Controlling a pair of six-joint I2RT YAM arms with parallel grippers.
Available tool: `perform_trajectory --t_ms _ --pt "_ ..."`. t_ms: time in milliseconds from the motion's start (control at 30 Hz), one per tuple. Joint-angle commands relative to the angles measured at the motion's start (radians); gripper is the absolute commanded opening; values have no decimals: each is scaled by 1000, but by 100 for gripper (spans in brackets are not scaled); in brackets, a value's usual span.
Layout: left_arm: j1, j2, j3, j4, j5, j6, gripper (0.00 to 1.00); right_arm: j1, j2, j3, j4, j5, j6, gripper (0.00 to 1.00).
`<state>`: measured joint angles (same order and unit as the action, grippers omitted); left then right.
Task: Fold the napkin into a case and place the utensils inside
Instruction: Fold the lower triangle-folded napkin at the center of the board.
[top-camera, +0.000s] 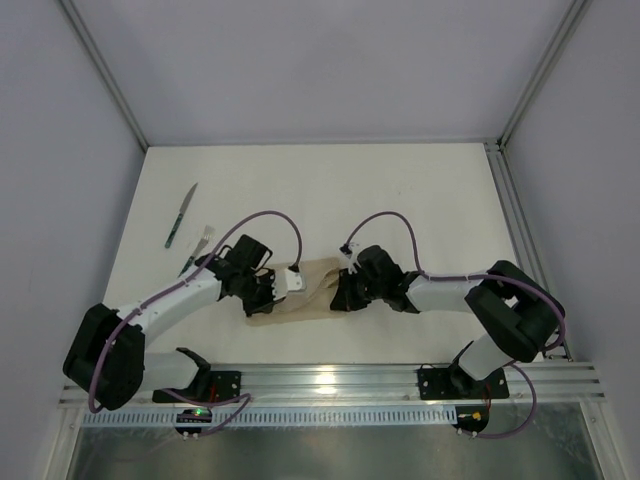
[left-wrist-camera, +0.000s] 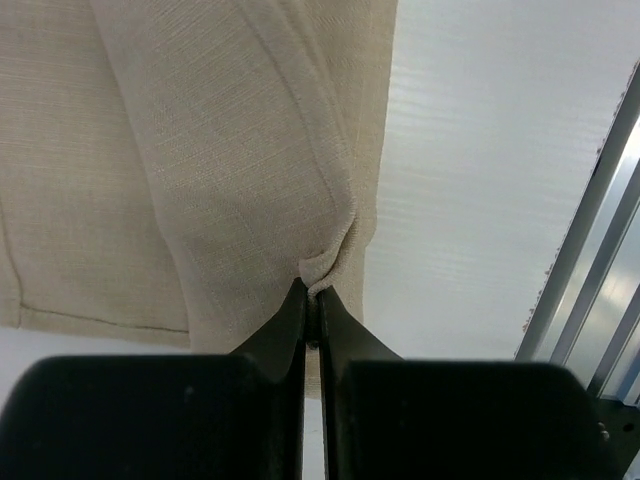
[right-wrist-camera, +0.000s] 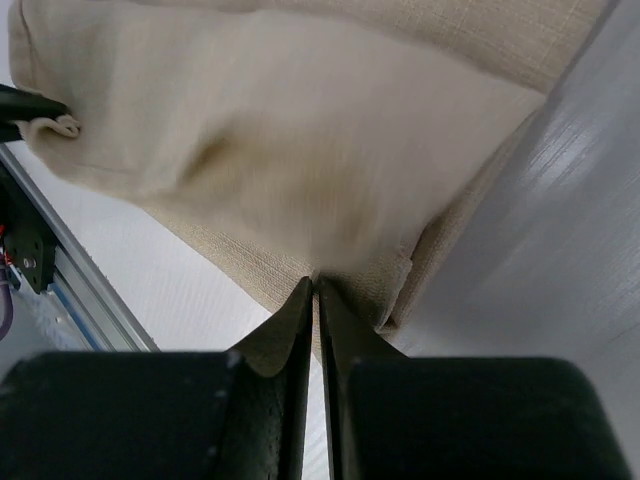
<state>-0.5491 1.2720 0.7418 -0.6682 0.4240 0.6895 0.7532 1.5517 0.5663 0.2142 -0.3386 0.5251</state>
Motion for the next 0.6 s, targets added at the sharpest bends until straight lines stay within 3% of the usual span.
perform_trajectory --t_ms 0,333,567 --pt "-21 -10 -68 -5 -62 71 0 -8 34 -37 -41 75 18 10" --pt "-22 -3 -117 39 -100 100 0 -8 -5 -23 -68 87 -17 11" --pt "-22 23 -116 47 -83 93 0 -8 -198 29 -274 104 -149 24"
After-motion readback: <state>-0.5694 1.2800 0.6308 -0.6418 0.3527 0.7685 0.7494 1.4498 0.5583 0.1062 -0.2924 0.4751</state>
